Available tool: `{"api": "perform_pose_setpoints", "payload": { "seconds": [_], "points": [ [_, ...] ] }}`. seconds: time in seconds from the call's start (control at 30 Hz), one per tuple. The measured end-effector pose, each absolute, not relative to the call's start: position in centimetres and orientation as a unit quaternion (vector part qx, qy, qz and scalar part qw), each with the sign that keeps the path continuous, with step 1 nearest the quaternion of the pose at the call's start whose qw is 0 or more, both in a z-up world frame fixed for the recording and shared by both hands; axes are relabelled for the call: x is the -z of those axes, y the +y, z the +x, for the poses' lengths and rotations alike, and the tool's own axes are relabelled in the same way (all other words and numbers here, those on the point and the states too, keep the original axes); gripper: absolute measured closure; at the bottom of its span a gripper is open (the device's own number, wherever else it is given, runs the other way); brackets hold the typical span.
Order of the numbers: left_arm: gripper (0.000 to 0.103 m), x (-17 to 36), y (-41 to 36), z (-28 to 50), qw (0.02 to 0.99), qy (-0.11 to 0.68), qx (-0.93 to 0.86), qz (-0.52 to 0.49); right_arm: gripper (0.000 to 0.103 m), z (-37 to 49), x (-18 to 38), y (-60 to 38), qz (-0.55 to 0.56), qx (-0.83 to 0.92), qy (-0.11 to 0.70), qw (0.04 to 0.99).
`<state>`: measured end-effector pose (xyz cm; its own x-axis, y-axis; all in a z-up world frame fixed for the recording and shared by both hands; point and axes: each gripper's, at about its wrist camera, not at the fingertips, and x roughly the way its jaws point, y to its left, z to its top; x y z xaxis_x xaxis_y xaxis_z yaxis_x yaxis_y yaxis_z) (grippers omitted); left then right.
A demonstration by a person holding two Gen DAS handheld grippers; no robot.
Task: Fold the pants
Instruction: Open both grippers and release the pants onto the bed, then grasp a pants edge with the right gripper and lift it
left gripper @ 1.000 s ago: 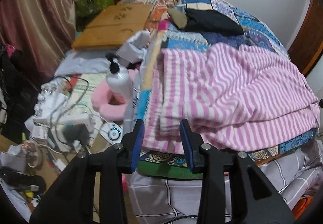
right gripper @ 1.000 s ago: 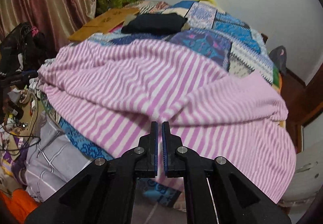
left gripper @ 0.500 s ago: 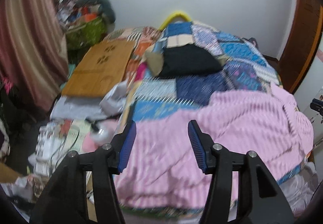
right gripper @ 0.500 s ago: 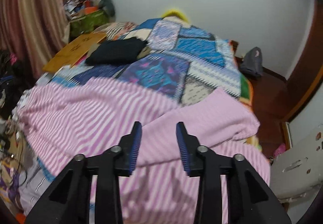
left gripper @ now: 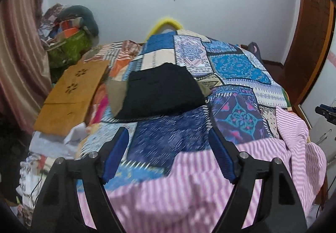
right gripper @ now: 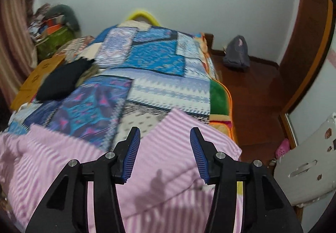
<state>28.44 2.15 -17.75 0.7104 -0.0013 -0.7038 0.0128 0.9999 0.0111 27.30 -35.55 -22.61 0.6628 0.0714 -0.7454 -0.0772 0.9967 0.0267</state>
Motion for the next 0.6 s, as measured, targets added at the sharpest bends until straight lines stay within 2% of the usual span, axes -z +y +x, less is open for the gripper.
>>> {"api": "perform_pose_setpoints", "payload": {
  "seconds": [0.3,0.6],
  "points": [
    [0.025,22.8,-2.0,36.0,0.908,0.418,0.025,0.029,0.057,36.9,30.2,-38.2,0.03,-0.049,0.484,0.873],
    [0.025,27.5,-3.4,38.2,0.885,0.462,0.033,0.039,0.057,42.2,36.1,-37.7,0.01,-0.071,0.543,0.837]
  ]
}}
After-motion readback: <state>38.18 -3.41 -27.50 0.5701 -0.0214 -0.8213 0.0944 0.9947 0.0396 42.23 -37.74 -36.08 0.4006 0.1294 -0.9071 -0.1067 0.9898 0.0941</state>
